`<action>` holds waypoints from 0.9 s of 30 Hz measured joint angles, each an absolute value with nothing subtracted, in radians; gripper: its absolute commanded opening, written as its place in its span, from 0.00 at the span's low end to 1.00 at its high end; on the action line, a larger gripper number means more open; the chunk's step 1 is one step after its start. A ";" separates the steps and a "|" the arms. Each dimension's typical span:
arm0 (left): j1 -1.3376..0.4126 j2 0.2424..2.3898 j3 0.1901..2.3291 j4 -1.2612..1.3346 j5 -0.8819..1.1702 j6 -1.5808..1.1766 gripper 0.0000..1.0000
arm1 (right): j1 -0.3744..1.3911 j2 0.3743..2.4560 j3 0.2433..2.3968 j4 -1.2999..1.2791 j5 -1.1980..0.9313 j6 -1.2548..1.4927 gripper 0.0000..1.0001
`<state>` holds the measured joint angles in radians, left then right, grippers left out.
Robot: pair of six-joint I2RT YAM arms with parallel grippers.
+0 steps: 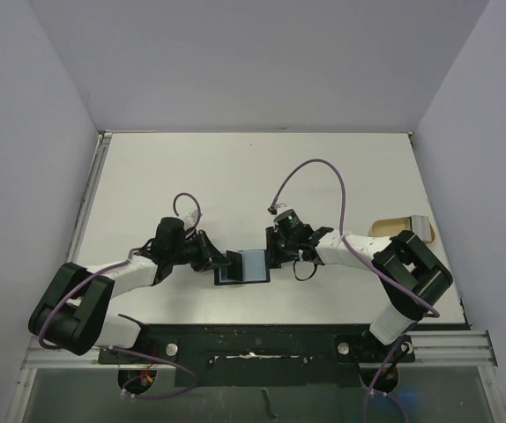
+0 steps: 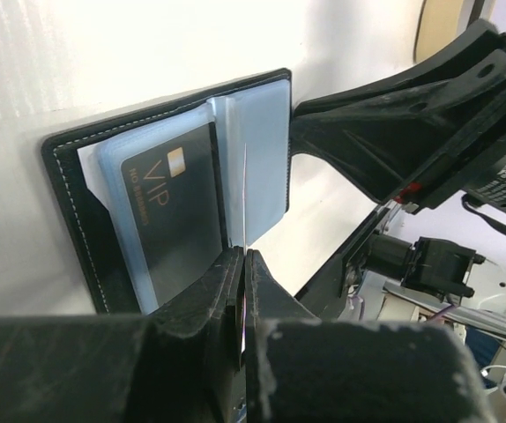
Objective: Put the credit cards into the card holder
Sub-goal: Insert the credit card into the card holder.
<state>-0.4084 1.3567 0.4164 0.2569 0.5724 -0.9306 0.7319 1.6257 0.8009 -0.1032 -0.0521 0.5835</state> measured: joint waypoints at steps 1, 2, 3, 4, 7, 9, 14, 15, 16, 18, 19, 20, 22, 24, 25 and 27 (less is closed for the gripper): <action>-0.408 1.367 0.416 0.257 0.577 -0.924 0.00 | 0.732 1.626 0.801 -0.102 -0.052 0.583 0.20; -0.408 1.377 0.417 0.257 0.582 -0.915 0.00 | 0.732 1.626 0.800 -0.101 -0.052 0.583 0.20; -0.408 1.387 0.418 0.257 0.586 -0.905 0.00 | 0.732 1.626 0.800 -0.101 -0.052 0.583 0.20; -0.408 1.398 0.422 0.256 0.591 -0.896 0.00 | 0.732 1.626 0.800 -0.101 -0.052 0.583 0.20; -0.408 1.427 0.433 0.257 0.610 -0.875 0.00 | 0.732 1.626 0.800 -0.100 -0.052 0.582 0.20; -0.408 1.438 0.437 0.258 0.618 -0.869 0.00 | 0.732 1.626 0.800 -0.101 -0.051 0.582 0.26; -0.405 1.454 0.440 0.259 0.627 -0.861 0.00 | 0.733 1.614 0.801 -0.113 -0.046 0.585 0.32; -0.405 1.457 0.441 0.259 0.627 -0.860 0.00 | 0.735 1.608 0.801 -0.130 -0.043 0.585 0.32; -0.405 1.459 0.442 0.259 0.627 -0.860 0.00 | 0.735 1.605 0.801 -0.140 -0.040 0.585 0.32; -0.405 1.461 0.444 0.260 0.627 -0.859 0.00 | 0.735 1.598 0.804 -0.169 -0.033 0.585 0.32; -0.405 1.463 0.444 0.260 0.626 -0.859 0.00 | 0.735 1.596 0.807 -0.183 -0.031 0.585 0.31; -0.405 1.465 0.444 0.261 0.627 -0.859 0.00 | 0.735 1.594 0.812 -0.196 -0.027 0.585 0.30; -0.405 1.470 0.444 0.265 0.627 -0.860 0.00 | 0.735 1.591 0.818 -0.210 -0.024 0.588 0.28; -0.405 1.470 0.444 0.271 0.627 -0.860 0.00 | 0.736 1.584 0.821 -0.219 -0.025 0.593 0.27; -0.405 1.470 0.444 0.275 0.627 -0.860 0.00 | 0.737 1.579 0.822 -0.223 -0.024 0.599 0.27; -0.405 1.470 0.444 0.282 0.627 -0.860 0.00 | 0.743 1.570 0.825 -0.231 -0.024 0.607 0.27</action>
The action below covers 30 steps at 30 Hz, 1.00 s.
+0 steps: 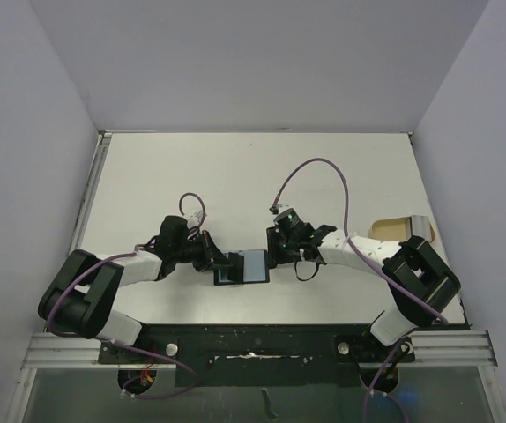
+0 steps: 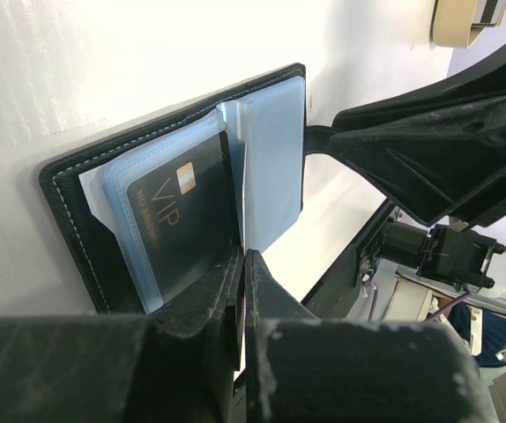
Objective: Put the credit cards into the card holder
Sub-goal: Insert the credit card into the card holder.
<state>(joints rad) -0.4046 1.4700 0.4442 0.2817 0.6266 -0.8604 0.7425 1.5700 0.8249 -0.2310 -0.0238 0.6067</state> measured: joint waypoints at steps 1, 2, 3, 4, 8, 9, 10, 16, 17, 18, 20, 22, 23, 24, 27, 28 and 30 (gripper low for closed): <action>-0.405 1.470 0.444 0.285 0.627 -0.860 0.00 | 0.747 1.567 0.830 -0.234 -0.023 0.610 0.27; -0.405 1.470 0.444 0.288 0.627 -0.861 0.00 | 0.750 1.565 0.834 -0.234 -0.023 0.611 0.27; -0.405 1.470 0.444 0.290 0.627 -0.861 0.00 | 0.754 1.563 0.839 -0.236 -0.023 0.612 0.27; -0.405 1.470 0.444 0.293 0.627 -0.861 0.00 | 0.755 1.563 0.844 -0.237 -0.023 0.613 0.27; -0.404 1.471 0.444 0.305 0.627 -0.869 0.00 | 0.763 1.563 0.867 -0.237 -0.023 0.613 0.28; -0.404 1.472 0.444 0.310 0.627 -0.871 0.00 | 0.766 1.564 0.874 -0.237 -0.023 0.613 0.28; -0.404 1.474 0.444 0.314 0.627 -0.872 0.00 | 0.767 1.566 0.880 -0.237 -0.023 0.613 0.29; -0.404 1.491 0.443 0.333 0.626 -0.879 0.00 | 0.773 1.620 0.920 -0.237 -0.018 0.610 0.27; -0.404 1.492 0.443 0.336 0.626 -0.879 0.00 | 0.773 1.629 0.920 -0.237 -0.018 0.609 0.26; -0.404 1.494 0.442 0.342 0.626 -0.879 0.00 | 0.774 1.639 0.920 -0.239 -0.018 0.609 0.25; -0.404 1.501 0.442 0.352 0.626 -0.880 0.00 | 0.774 1.660 0.920 -0.239 -0.019 0.609 0.23; -0.404 1.513 0.442 0.361 0.626 -0.882 0.00 | 0.774 1.678 0.920 -0.239 -0.018 0.609 0.21; -0.404 1.519 0.440 0.366 0.626 -0.883 0.00 | 0.773 1.687 0.920 -0.233 -0.019 0.612 0.20; -0.404 1.524 0.439 0.371 0.626 -0.884 0.00 | 0.773 1.687 0.920 -0.231 -0.018 0.614 0.19; -0.404 1.536 0.437 0.378 0.620 -0.886 0.00 | 0.774 1.687 0.915 -0.220 -0.017 0.617 0.17; -0.404 1.537 0.436 0.378 0.616 -0.886 0.00 | 0.774 1.687 0.912 -0.213 -0.018 0.620 0.16; -0.404 1.537 0.436 0.383 0.607 -0.886 0.00 | 0.773 1.685 0.904 -0.197 -0.018 0.627 0.15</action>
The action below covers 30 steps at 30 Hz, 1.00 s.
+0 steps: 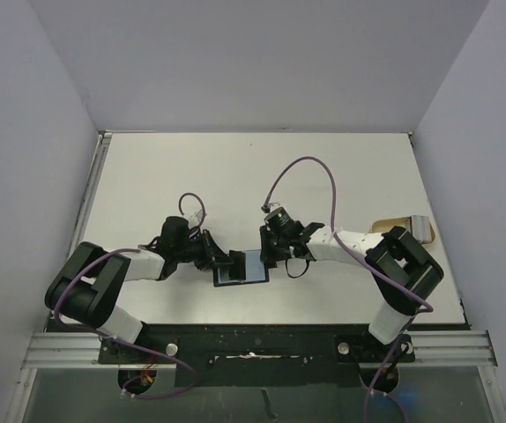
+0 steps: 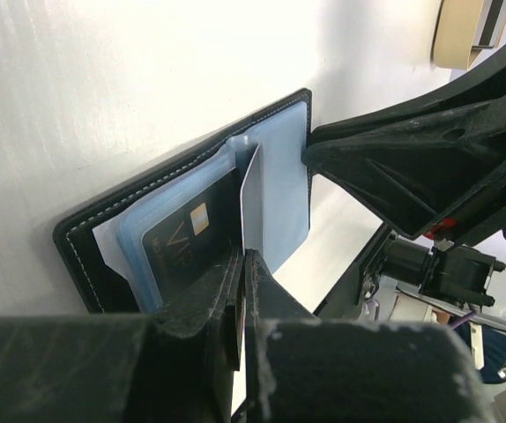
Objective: Put the credit cards into the card holder
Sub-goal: Insert the credit card into the card holder.
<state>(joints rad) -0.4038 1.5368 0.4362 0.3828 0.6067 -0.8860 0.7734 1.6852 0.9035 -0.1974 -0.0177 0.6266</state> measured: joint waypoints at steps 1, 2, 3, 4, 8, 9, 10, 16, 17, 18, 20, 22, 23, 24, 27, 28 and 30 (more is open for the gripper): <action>-0.404 1.537 0.435 0.388 0.603 -0.886 0.00 | 0.773 1.684 0.899 -0.189 -0.018 0.632 0.15; -0.404 1.537 0.434 0.394 0.599 -0.886 0.00 | 0.773 1.681 0.894 -0.183 -0.018 0.634 0.15; -0.404 1.537 0.431 0.400 0.595 -0.887 0.00 | 0.773 1.678 0.888 -0.177 -0.017 0.637 0.15; -0.404 1.537 0.429 0.405 0.590 -0.888 0.00 | 0.773 1.675 0.883 -0.170 -0.016 0.640 0.15; -0.404 1.537 0.409 0.430 0.573 -0.900 0.00 | 0.773 1.669 0.868 -0.152 -0.011 0.648 0.15; -0.405 1.538 0.406 0.435 0.571 -0.903 0.00 | 0.773 1.665 0.860 -0.146 -0.009 0.652 0.15; -0.407 1.538 0.403 0.443 0.569 -0.905 0.00 | 0.773 1.662 0.854 -0.138 -0.008 0.657 0.15; -0.432 1.554 0.387 0.501 0.544 -0.919 0.00 | 0.773 1.646 0.820 -0.098 -0.003 0.682 0.14; -0.438 1.554 0.385 0.509 0.538 -0.922 0.00 | 0.773 1.642 0.814 -0.092 -0.002 0.688 0.13; -0.445 1.554 0.384 0.517 0.531 -0.924 0.00 | 0.773 1.640 0.809 -0.086 0.000 0.693 0.13; -0.458 1.554 0.382 0.527 0.516 -0.925 0.00 | 0.773 1.634 0.801 -0.076 0.001 0.699 0.13; -0.471 1.554 0.379 0.537 0.498 -0.931 0.00 | 0.773 1.628 0.790 -0.068 0.004 0.712 0.12; -0.475 1.554 0.375 0.545 0.491 -0.934 0.00 | 0.773 1.626 0.784 -0.062 0.005 0.719 0.12; -0.479 1.554 0.372 0.552 0.485 -0.937 0.00 | 0.773 1.623 0.779 -0.056 0.006 0.724 0.12; -0.491 1.554 0.363 0.573 0.468 -0.949 0.07 | 0.773 1.619 0.768 -0.043 0.009 0.741 0.12; -0.495 1.554 0.363 0.576 0.464 -0.952 0.12 | 0.773 1.618 0.768 -0.043 0.009 0.743 0.12; -0.500 1.554 0.363 0.576 0.451 -0.957 0.18 | 0.773 1.613 0.764 -0.046 0.009 0.748 0.14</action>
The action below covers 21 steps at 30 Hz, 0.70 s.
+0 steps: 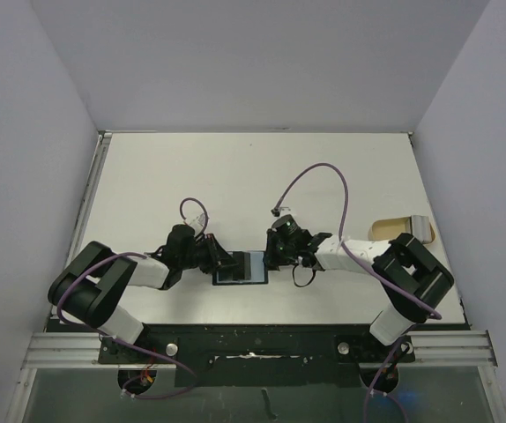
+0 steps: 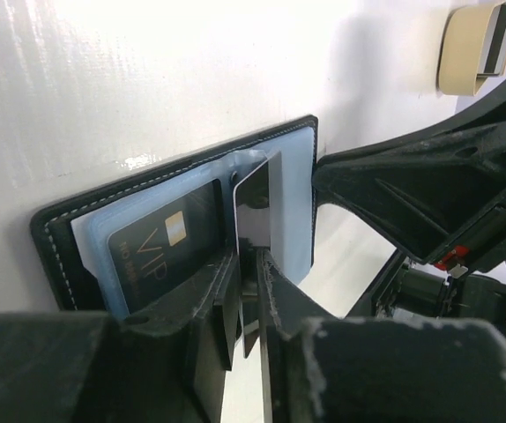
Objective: Put the credit cards into the card holder
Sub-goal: Insert the credit card into the card holder.
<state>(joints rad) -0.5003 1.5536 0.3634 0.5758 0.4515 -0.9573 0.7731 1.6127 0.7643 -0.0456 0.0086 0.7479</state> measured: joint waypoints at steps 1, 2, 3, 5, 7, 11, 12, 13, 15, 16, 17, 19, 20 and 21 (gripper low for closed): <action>-0.502 1.554 0.363 0.573 0.444 -0.958 0.21 | 0.773 1.610 0.762 -0.047 0.008 0.750 0.15; -0.503 1.554 0.363 0.571 0.440 -0.960 0.23 | 0.773 1.607 0.760 -0.057 0.008 0.752 0.16; -0.503 1.553 0.364 0.569 0.437 -0.960 0.26 | 0.773 1.604 0.759 -0.064 0.008 0.754 0.17; -0.503 1.548 0.367 0.560 0.434 -0.962 0.29 | 0.774 1.594 0.755 -0.078 0.006 0.755 0.20; -0.506 1.535 0.377 0.533 0.427 -0.960 0.32 | 0.774 1.578 0.745 -0.093 0.003 0.759 0.21; -0.509 1.494 0.390 0.467 0.405 -0.950 0.37 | 0.774 1.549 0.729 -0.123 0.000 0.762 0.22; -0.509 1.478 0.390 0.446 0.396 -0.948 0.38 | 0.774 1.544 0.726 -0.130 0.000 0.762 0.22; -0.509 1.460 0.390 0.422 0.384 -0.945 0.38 | 0.774 1.539 0.721 -0.132 0.000 0.761 0.21; -0.509 1.436 0.396 0.376 0.364 -0.938 0.39 | 0.774 1.528 0.712 -0.133 -0.001 0.762 0.18; -0.509 1.429 0.402 0.356 0.355 -0.935 0.39 | 0.774 1.522 0.705 -0.131 -0.001 0.762 0.17; -0.509 1.426 0.406 0.342 0.350 -0.934 0.39 | 0.774 1.517 0.698 -0.130 -0.002 0.763 0.16; -0.509 1.421 0.411 0.324 0.343 -0.931 0.39 | 0.774 1.510 0.686 -0.126 -0.006 0.767 0.15; -0.511 1.419 0.411 0.318 0.340 -0.931 0.40 | 0.775 1.510 0.685 -0.122 -0.008 0.768 0.15; -0.512 1.417 0.411 0.315 0.339 -0.931 0.40 | 0.776 1.510 0.683 -0.118 -0.009 0.768 0.15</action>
<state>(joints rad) -0.5117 1.4166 0.4110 0.3149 0.3389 -0.9314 0.7757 1.5101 0.6827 -0.1181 -0.0093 0.7681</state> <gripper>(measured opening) 0.390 0.157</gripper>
